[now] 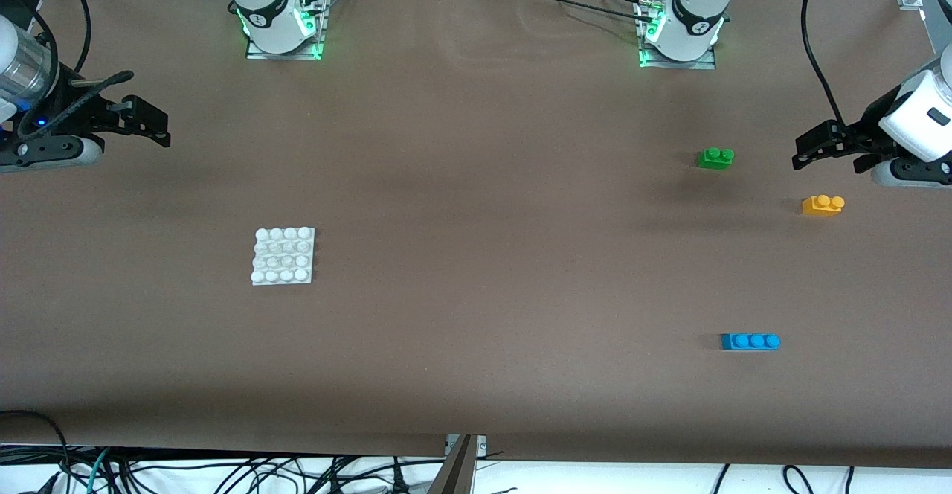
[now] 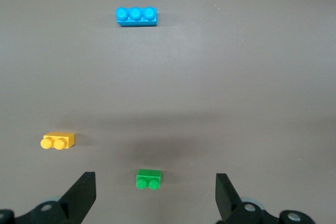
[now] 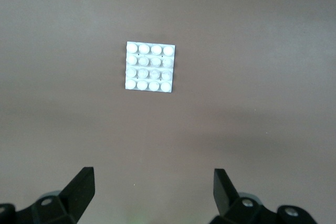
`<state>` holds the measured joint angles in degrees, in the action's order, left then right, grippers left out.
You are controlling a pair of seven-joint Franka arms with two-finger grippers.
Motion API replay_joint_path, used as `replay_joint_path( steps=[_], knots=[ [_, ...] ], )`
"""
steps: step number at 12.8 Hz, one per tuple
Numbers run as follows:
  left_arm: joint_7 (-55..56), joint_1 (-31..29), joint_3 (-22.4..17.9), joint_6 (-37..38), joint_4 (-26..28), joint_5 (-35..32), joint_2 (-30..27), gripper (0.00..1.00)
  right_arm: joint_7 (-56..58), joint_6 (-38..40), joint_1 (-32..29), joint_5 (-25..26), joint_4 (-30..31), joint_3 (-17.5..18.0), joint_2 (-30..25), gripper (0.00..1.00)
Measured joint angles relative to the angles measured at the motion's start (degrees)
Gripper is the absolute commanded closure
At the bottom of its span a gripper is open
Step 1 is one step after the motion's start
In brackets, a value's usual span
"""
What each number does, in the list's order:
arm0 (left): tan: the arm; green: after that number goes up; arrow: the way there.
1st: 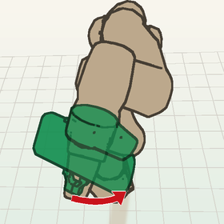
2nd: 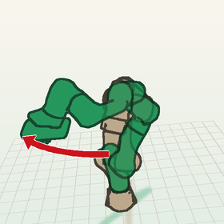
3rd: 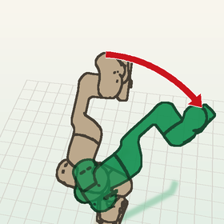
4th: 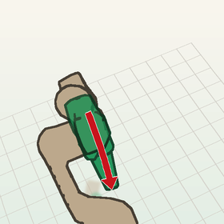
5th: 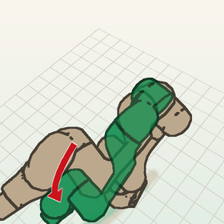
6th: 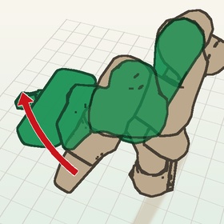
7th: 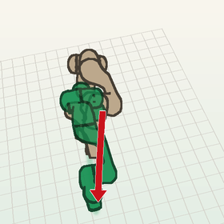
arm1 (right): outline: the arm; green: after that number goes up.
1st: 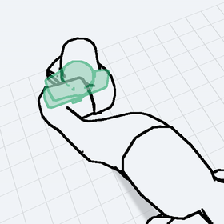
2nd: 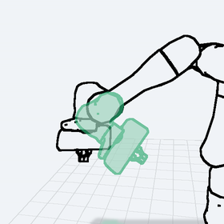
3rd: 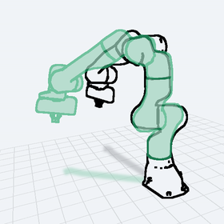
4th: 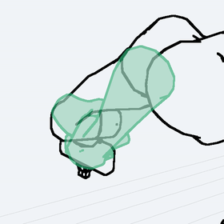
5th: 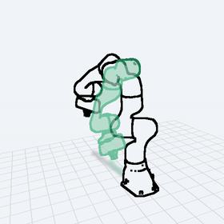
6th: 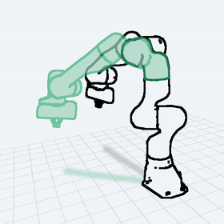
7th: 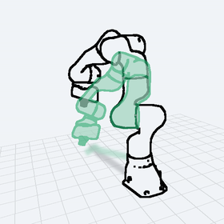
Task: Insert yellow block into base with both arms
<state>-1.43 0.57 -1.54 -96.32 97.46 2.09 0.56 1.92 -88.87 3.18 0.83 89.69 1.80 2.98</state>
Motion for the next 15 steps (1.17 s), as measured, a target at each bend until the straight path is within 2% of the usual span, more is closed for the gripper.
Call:
replay_joint_path(
  steps=[11, 15],
  knots=[
    [0.00, 0.00, 0.00, 0.00, 0.00, 0.00, 0.00, 0.00, -2.85, -0.50, -0.06, 0.00, 0.18, -0.16, 0.17, 0.00],
    [0.00, 0.00, 0.00, 0.00, 0.00, 0.00, 0.00, 0.00, -2.85, -0.98, -0.24, 0.00, 0.19, -1.46, 0.52, 0.00]
  ],
)
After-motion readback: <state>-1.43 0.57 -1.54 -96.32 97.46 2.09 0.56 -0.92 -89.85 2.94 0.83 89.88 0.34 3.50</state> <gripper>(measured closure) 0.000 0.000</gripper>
